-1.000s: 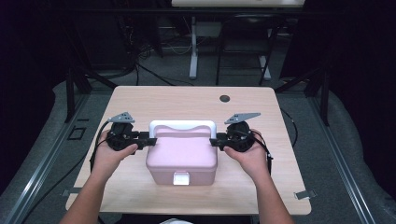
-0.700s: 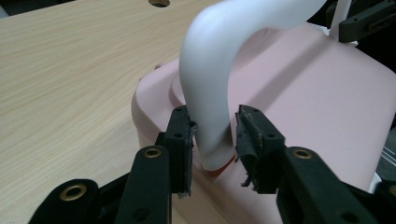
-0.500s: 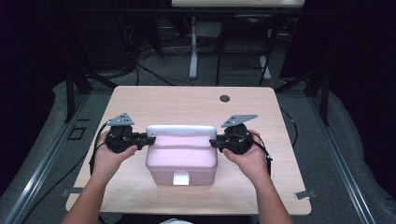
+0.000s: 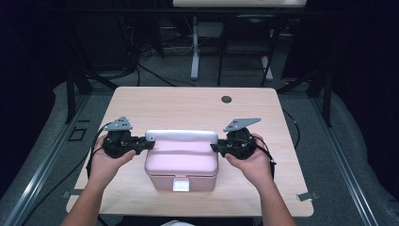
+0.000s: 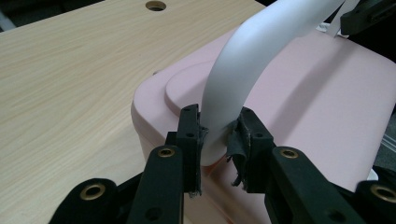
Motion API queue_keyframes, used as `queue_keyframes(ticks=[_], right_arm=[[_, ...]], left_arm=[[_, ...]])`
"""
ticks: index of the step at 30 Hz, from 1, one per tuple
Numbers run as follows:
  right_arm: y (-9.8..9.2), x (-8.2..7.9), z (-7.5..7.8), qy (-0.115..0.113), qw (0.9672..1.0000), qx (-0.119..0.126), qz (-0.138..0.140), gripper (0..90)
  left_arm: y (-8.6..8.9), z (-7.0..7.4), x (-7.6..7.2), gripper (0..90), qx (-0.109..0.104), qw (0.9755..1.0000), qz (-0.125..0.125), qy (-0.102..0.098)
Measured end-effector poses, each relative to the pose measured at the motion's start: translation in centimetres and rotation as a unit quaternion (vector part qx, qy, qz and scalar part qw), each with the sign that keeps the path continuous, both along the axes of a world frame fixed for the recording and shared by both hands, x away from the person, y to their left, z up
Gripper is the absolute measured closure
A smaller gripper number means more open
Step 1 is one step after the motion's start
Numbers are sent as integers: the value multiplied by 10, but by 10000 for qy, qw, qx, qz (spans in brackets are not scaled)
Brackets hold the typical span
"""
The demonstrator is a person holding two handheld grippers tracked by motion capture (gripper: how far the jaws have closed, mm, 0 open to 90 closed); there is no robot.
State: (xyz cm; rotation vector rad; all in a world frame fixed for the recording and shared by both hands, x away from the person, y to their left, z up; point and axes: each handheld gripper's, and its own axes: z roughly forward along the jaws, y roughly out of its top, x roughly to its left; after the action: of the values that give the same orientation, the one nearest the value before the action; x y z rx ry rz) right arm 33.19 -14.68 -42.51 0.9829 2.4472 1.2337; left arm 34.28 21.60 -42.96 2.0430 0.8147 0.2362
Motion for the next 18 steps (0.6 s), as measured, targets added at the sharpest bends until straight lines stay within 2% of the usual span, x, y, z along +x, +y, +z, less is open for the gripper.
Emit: queue_keyframes(ticks=[8, 18], right_arm=[[1, -5, 5, 2, 10000, 8, 64, 743], [0, -7, 9, -42, 9999, 102, 73, 743]], left_arm=[[3, 4, -5, 738, -45, 10000, -14, 21], [5, 8, -6, 738, -112, 9999, 10, -69]])
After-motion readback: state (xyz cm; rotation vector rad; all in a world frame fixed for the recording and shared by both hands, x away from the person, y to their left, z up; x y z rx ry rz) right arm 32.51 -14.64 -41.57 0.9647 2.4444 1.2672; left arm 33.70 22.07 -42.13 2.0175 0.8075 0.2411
